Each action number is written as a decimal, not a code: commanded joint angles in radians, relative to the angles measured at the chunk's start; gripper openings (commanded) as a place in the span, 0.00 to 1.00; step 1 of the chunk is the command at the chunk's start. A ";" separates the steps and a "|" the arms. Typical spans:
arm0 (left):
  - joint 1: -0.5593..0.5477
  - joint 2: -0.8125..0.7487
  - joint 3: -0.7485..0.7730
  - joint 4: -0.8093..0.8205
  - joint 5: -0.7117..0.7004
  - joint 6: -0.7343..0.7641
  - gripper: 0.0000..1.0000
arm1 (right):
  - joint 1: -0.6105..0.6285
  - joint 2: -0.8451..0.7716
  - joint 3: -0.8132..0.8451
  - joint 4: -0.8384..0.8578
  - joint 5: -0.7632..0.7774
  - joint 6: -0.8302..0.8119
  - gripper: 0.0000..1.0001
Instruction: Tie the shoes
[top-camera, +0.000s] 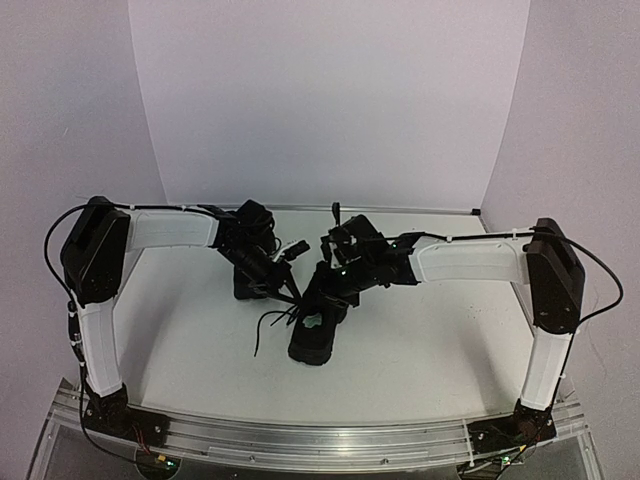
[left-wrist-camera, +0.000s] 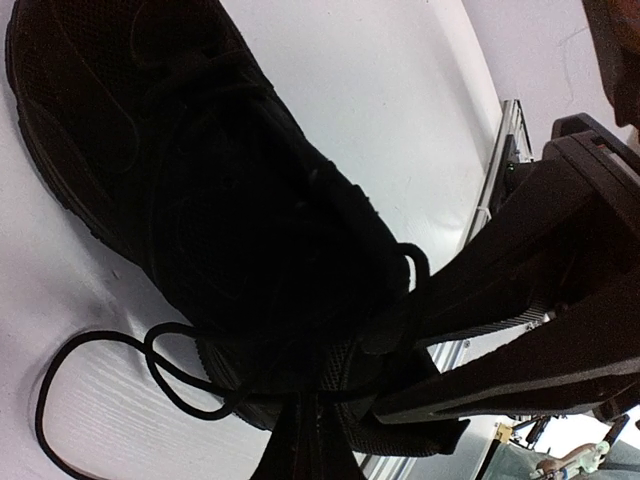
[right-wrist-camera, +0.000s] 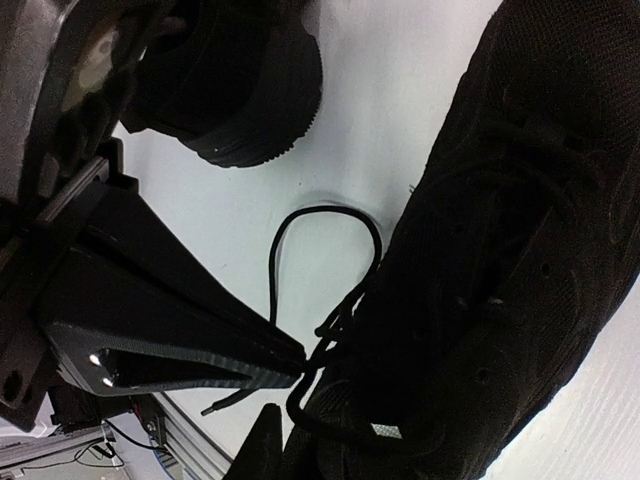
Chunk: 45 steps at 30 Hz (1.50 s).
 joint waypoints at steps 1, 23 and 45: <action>0.004 -0.029 0.055 -0.019 0.125 0.037 0.00 | 0.000 -0.016 0.009 0.040 0.035 -0.020 0.21; 0.075 -0.014 0.081 -0.033 0.059 0.088 0.00 | -0.031 -0.015 0.016 0.044 0.018 -0.016 0.08; 0.077 0.014 0.034 0.195 0.052 0.165 0.00 | -0.066 -0.109 -0.007 0.096 -0.036 0.042 0.00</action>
